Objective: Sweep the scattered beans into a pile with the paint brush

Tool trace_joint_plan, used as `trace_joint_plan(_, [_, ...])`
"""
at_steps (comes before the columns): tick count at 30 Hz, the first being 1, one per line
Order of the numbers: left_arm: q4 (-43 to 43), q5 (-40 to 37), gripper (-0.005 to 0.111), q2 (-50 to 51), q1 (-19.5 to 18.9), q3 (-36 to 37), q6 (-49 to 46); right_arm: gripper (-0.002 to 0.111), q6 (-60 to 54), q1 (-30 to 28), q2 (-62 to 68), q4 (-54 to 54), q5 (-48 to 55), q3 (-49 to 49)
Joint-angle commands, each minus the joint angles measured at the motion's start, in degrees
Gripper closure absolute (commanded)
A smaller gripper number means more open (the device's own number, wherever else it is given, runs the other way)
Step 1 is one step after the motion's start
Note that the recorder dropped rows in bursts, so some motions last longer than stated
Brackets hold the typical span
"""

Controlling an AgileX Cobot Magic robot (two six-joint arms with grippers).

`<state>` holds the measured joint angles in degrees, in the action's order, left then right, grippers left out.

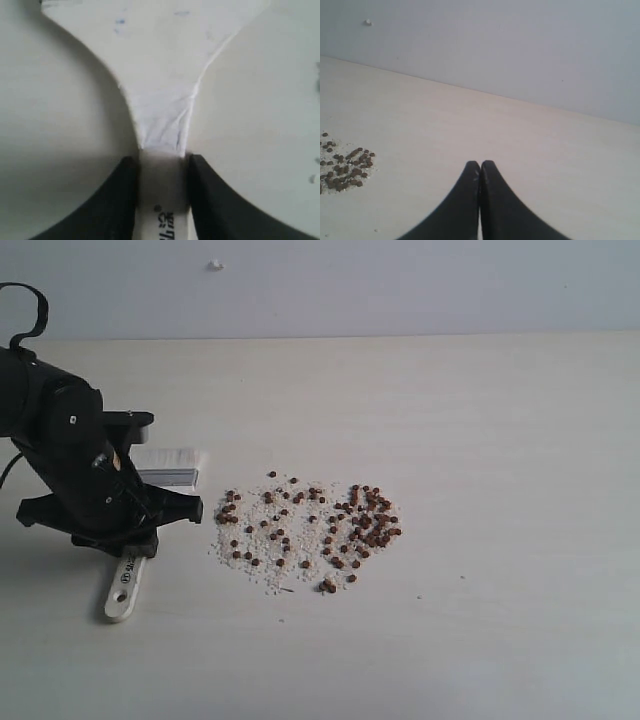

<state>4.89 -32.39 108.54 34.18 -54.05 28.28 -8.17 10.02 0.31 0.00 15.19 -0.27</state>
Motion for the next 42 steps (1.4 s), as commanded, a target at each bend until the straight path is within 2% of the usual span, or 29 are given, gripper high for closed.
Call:
trace_joint_plan(1, [-0.2, -0.29, 0.107, 0.2, 0.23, 0.57, -5.46, 0.108, -0.09, -0.02, -0.31, 0.0, -0.43, 0.27])
trace_joint_plan(5, [-0.2, -0.66, 0.107, -0.01, 0.23, 0.43, -7.67, 0.108, -0.09, -0.02, -0.31, 0.0, -0.43, 0.27])
trace_joint_plan(13, [-0.2, -16.14, 0.107, -2.66, 0.23, -10.3, -11.61, 0.108, -0.09, -0.02, -0.31, 0.0, -0.43, 0.27])
trace_joint_plan(21, [-0.18, -21.18, 0.107, -2.66, 0.23, -15.44, -14.65, 0.108, -0.09, -0.02, -0.31, 0.0, -1.65, 0.27])
trace_joint_plan(36, [-0.07, -23.83, 0.107, -2.66, 0.23, -20.12, -16.93, 0.108, -0.3, -0.02, -0.31, 0.0, -2.02, 0.27])
trace_joint_plan(41, [0.56, -22.86, 0.107, -2.56, 0.23, -20.8, -17.62, 0.108, -7.13, -0.02, -0.31, -13.54, -3.55, 0.27])
trace_joint_plan(42, [0.6, -22.51, 0.107, -2.56, 0.23, -20.8, -17.62, 0.108, -6.91, -0.02, -0.31, -13.52, -3.44, 0.27])
